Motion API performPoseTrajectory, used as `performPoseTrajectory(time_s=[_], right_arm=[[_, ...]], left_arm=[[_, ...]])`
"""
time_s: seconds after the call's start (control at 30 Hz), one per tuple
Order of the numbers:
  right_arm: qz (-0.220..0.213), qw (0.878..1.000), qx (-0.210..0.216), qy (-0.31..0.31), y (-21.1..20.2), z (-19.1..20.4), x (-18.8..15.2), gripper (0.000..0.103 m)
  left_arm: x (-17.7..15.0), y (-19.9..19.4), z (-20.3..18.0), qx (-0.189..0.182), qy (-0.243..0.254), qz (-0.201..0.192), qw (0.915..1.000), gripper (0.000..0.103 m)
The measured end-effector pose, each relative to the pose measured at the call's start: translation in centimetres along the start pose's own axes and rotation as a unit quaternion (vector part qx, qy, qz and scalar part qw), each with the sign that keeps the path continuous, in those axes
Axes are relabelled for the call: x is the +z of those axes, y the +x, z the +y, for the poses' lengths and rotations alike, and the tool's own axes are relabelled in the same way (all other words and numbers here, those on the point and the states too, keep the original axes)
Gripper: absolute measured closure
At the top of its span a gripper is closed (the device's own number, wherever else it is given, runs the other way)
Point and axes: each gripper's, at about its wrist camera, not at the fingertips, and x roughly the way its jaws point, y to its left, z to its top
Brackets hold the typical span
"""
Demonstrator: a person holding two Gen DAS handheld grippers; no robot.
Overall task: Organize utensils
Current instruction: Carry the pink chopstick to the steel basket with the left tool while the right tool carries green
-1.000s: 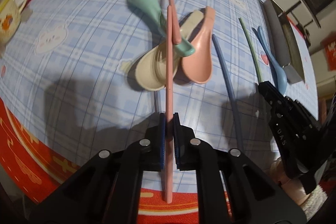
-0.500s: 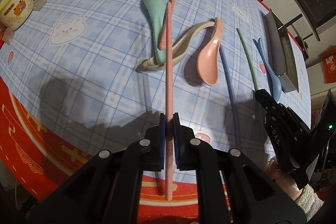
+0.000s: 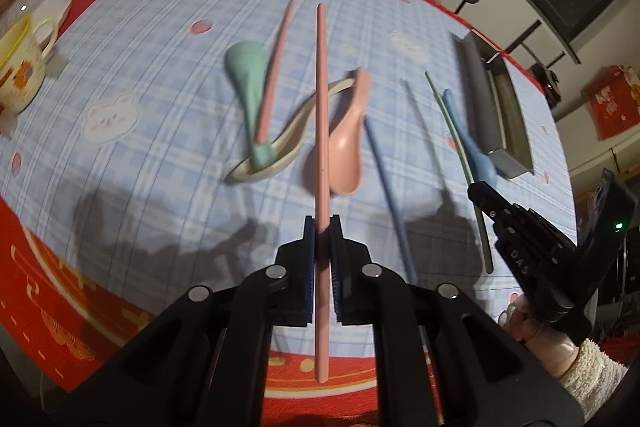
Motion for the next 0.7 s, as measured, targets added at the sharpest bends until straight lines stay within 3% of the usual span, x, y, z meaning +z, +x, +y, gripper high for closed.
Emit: performPoseTrajectory(time_s=[0.27, 0.7], right_arm=[[-0.034, 0.996, 0.006, 0.078, -3.2, -2.5, 0.7, 0.096], [-0.068, 0.983, -0.042, 0.165, -5.2, -7.9, 2.4, 0.096]], left_arm=[[2.2, 0.2, -2.5, -0.030, 0.034, 0.004, 0.9989, 0.092], [7.3, 2.1, -9.4, -0.085, 0.107, 0.017, 0.9904, 0.092]])
